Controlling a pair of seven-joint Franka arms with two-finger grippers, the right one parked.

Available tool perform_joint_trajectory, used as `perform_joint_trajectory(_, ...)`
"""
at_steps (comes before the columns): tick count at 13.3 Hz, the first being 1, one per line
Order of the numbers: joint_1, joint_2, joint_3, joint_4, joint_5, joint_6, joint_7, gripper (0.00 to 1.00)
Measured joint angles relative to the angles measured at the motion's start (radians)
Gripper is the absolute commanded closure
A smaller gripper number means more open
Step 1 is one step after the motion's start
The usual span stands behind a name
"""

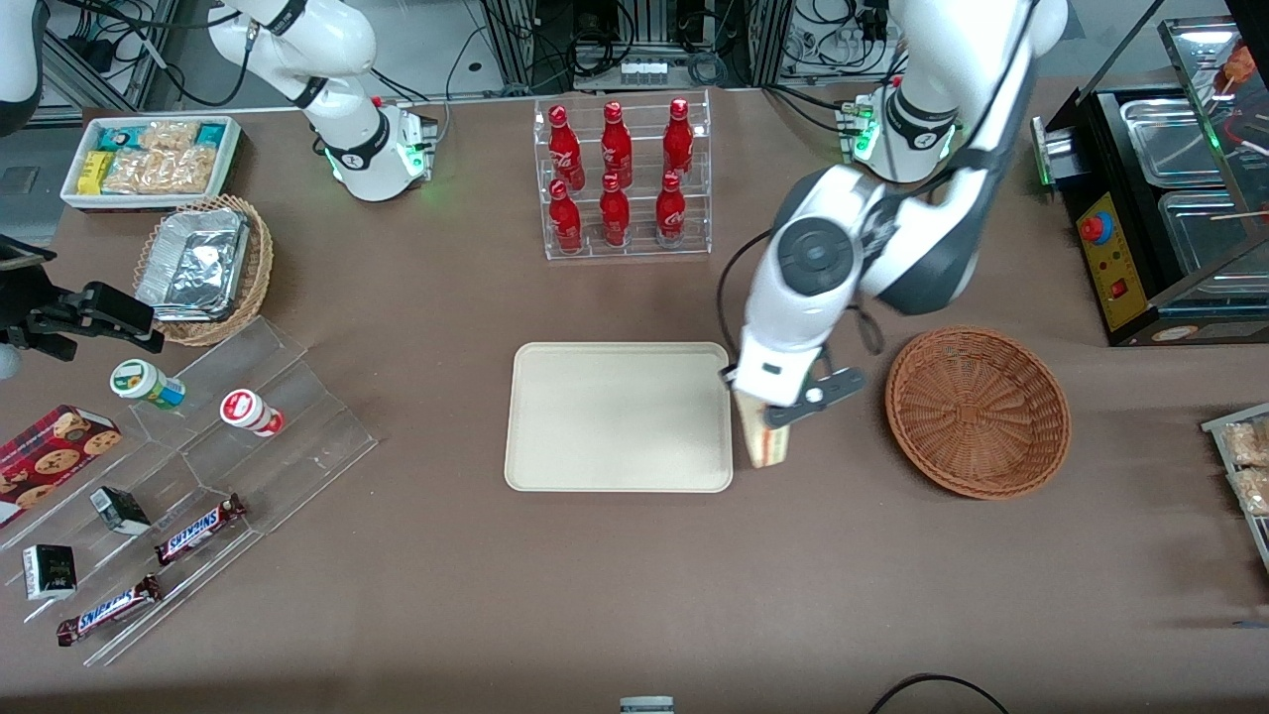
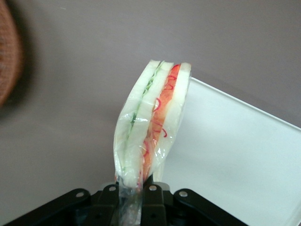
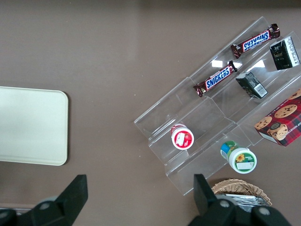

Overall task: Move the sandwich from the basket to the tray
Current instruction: 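Lift the sandwich and carry it with the left gripper over the tray, then lower the sandwich onto the tray and open the left gripper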

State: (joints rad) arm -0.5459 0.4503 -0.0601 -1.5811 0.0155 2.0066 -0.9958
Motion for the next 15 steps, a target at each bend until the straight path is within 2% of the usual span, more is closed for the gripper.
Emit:
perform_joint_trajectory(4,-0.066,0.104,0.0,0.026,0.018,0.058,0.001,1.0)
perform_joint_trajectory(8,-0.104,0.145,0.0,0.027,0.029,0.141,0.006,1.0)
perform_joint_trajectory(10,-0.124,0.167,0.0,0.027,0.063,0.173,0.006,1.0)
perform_joint_trajectory(15,-0.139,0.211,0.0,0.027,0.081,0.198,0.006,1.0)
